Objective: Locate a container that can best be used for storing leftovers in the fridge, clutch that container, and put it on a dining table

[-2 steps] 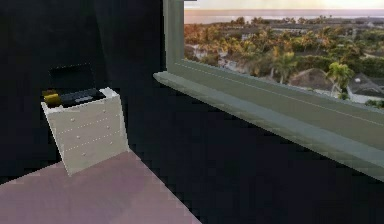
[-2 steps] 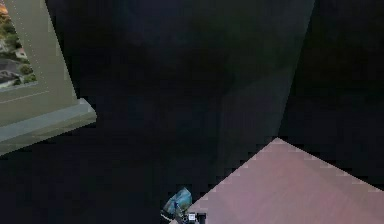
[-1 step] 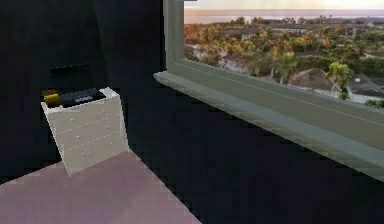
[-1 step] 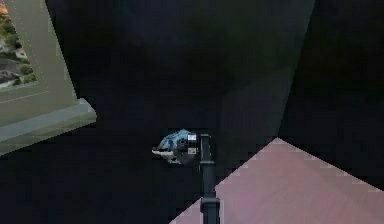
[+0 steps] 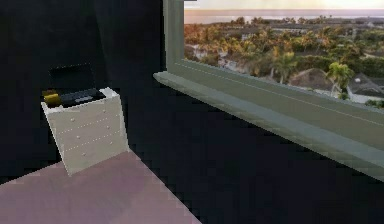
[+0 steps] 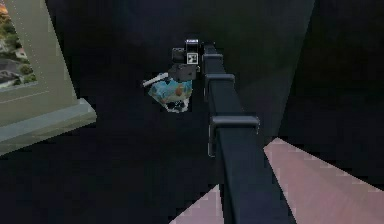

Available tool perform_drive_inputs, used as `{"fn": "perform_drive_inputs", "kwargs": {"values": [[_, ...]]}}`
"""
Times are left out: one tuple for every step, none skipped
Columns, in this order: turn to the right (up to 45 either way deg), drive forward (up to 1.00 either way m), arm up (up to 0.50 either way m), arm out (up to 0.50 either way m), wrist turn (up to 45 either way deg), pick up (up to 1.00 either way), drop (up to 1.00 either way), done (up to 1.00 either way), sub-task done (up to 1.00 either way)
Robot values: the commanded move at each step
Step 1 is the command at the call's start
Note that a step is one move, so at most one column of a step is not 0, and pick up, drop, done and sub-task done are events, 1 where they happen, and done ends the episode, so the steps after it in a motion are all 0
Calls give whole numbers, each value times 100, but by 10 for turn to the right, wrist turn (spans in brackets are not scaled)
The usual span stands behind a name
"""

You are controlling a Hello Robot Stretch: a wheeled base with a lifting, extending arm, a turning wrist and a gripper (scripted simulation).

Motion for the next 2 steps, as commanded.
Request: {"fn": "perform_drive_inputs", "kwargs": {"values": [[0, 0, 0, 0, -450, 0, 0, 0, 0], [0, 0, 0, 0, -450, 0, 0, 0, 0]]}}
